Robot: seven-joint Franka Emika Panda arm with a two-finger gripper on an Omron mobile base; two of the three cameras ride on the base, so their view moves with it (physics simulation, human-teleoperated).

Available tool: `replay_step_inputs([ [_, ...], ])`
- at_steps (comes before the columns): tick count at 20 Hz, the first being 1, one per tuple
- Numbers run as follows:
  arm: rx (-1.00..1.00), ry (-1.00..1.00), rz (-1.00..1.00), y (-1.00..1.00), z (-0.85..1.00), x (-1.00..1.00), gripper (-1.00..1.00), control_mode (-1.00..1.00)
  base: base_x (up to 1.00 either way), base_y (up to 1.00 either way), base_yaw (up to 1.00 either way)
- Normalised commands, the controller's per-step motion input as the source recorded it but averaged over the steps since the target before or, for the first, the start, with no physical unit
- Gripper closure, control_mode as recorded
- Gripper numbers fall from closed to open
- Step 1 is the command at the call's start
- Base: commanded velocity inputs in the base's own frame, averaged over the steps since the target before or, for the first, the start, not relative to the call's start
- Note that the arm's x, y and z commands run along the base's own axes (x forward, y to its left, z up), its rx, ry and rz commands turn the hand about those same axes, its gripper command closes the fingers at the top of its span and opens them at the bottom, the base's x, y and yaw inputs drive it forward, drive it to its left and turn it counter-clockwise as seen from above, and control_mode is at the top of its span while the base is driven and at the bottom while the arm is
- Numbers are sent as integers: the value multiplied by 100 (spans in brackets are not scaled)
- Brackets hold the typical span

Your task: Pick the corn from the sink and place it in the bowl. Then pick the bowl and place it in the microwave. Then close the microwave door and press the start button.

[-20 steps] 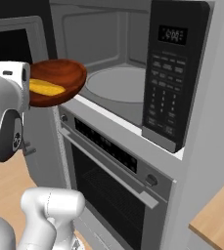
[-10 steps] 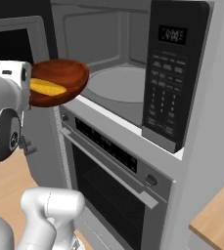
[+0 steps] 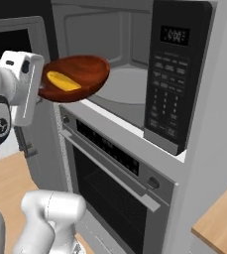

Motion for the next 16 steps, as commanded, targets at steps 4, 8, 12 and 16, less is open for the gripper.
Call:
replay_step_inputs([
  [4, 3, 9, 0, -68, 0, 59, 100, -100, 0, 0, 0],
  [8, 0, 2, 0, -42, 0, 74, 100, -100, 0, 0, 0],
  [12, 0, 0, 0, -27, -1, 63, 100, -100, 0, 0, 0],
  [16, 0, 0, 0, -8, -19, 51, 100, -100, 0, 0, 0],
])
